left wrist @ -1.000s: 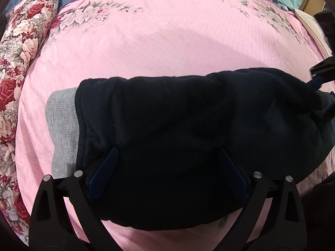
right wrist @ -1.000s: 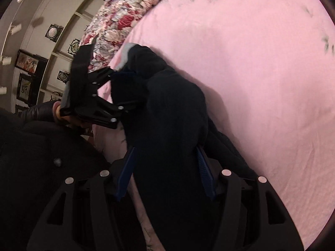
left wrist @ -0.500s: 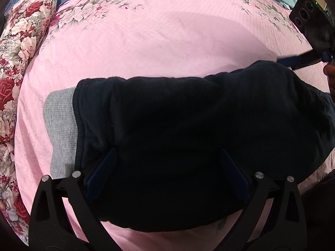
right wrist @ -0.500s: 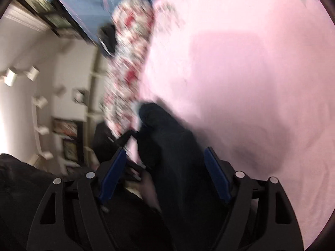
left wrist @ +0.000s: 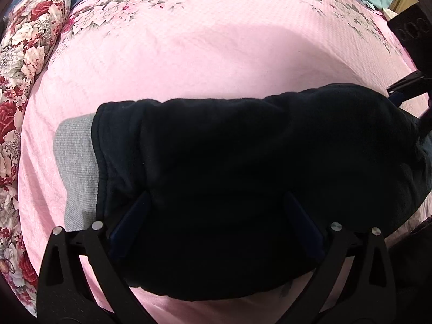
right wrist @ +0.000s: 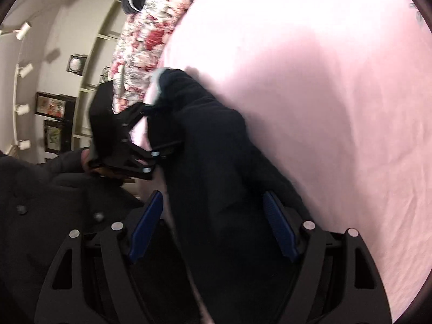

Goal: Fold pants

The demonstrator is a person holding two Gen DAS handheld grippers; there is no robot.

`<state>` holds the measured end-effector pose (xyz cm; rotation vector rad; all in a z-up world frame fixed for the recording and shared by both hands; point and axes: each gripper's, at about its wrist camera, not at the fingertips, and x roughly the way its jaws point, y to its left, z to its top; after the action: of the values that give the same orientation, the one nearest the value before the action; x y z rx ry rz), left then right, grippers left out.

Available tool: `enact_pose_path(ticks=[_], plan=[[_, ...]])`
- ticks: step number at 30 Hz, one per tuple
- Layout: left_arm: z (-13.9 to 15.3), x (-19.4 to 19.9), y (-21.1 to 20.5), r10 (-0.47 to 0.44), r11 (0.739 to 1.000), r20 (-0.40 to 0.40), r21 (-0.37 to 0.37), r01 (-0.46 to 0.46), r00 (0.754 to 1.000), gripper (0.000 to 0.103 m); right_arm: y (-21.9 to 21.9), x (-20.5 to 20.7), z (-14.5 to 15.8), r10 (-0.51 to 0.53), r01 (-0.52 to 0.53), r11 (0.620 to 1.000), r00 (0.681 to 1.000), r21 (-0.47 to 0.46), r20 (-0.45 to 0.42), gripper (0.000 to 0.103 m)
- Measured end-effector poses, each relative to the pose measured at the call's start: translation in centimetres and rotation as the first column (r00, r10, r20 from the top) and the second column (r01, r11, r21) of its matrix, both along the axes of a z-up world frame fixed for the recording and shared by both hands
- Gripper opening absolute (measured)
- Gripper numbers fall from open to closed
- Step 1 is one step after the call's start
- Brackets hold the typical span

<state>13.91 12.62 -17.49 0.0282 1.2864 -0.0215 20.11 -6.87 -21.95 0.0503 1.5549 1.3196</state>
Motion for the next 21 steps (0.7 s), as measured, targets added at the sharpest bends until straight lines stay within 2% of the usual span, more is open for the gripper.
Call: enact_pose_path(ticks=[4, 7, 10, 11, 13, 14, 15, 17, 19, 20, 21], plan=[[-0.1, 0.1, -0.2, 0.002, 1.0, -0.001, 0.003, -0.002, 1.0, 0.101, 1.4, -1.3, -0.6, 0.113, -0.105, 0.991, 0.989, 0.081, -0.093, 0.078], [-0.2, 0.3, -0.2, 0.003, 1.0, -0.003, 0.003, -0.003, 1.0, 0.101, 2.6, -0.9, -1.5, 0.074, -0.058, 0.992, 0.987, 0.116, -0.141, 0.079], [-0.2, 0.5, -0.2, 0.004, 1.0, -0.006, 0.004, -0.004, 1.0, 0.101, 3.2, 1.0, -2.1, -0.026, 0.085, 0.972, 0.965, 0.221, -0.26, 0.079], [-0.2, 0.5, -0.2, 0.004, 1.0, -0.006, 0.004, -0.004, 1.0, 0.101, 3.5, 1.3, -2.0, -0.051, 0.116, 0.965, 0.963, 0.235, -0.264, 0.079], [-0.2, 0.5, -0.3, 0.003, 1.0, -0.008, 0.004, -0.003, 1.0, 0.101, 3.2, 2.4, -1.3, -0.138, 0.191, 0.949, 0.967, 0.25, -0.215, 0.074], [-0.2, 0.6, -0.3, 0.004, 1.0, -0.007, 0.004, -0.004, 1.0, 0.101, 2.6, 3.1, -1.1, -0.168, 0.22, 0.941, 0.963, 0.258, -0.211, 0.066], [-0.1, 0.6, -0.3, 0.005, 1.0, -0.003, 0.004, -0.005, 1.0, 0.101, 2.0, 3.7, -1.1, -0.199, 0.255, 0.931, 0.954, 0.26, -0.223, 0.059], [-0.2, 0.5, -0.3, 0.006, 1.0, 0.001, 0.004, -0.006, 1.0, 0.101, 0.6, 4.3, -1.6, -0.279, 0.33, 0.911, 0.934, 0.246, -0.223, 0.058], [-0.2, 0.3, -0.2, 0.002, 1.0, 0.008, 0.003, -0.002, 1.0, 0.101, -1.6, 5.2, -1.5, -0.414, 0.439, 0.864, 0.898, 0.244, -0.149, 0.058], [-0.2, 0.3, -0.2, -0.001, 1.0, 0.011, 0.002, 0.001, 1.0, 0.101, -2.9, 6.0, -1.9, -0.476, 0.503, 0.838, 0.864, 0.214, -0.166, 0.059], [-0.3, 0.2, -0.1, -0.004, 1.0, 0.01, 0.002, 0.004, 1.0, 0.101, -3.9, 6.7, -1.9, -0.504, 0.533, 0.824, 0.844, 0.191, -0.183, 0.059]])
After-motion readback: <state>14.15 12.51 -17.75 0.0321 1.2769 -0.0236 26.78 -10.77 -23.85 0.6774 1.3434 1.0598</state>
